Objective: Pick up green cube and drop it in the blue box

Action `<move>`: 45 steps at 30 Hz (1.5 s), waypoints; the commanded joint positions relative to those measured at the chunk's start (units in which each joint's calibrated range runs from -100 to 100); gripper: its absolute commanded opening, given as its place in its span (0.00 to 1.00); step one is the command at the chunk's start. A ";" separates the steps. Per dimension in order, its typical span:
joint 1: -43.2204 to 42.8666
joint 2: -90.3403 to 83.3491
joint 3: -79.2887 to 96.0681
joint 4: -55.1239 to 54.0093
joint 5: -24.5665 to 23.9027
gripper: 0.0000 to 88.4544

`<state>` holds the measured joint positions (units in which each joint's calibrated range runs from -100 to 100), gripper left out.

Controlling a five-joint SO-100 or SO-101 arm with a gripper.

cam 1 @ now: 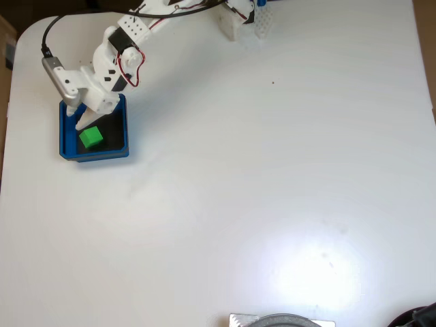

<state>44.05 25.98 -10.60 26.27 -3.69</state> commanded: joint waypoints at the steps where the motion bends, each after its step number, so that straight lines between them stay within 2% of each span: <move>1: 0.61 -0.81 -4.12 -0.71 -0.10 0.25; 10: 0.69 -0.90 -4.03 -0.71 -0.10 0.29; 28: 0.99 -2.07 -0.08 -0.71 -0.05 0.29; 45: 0.76 -31.58 30.89 -0.71 0.24 0.28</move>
<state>44.33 6.35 14.63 26.27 -3.69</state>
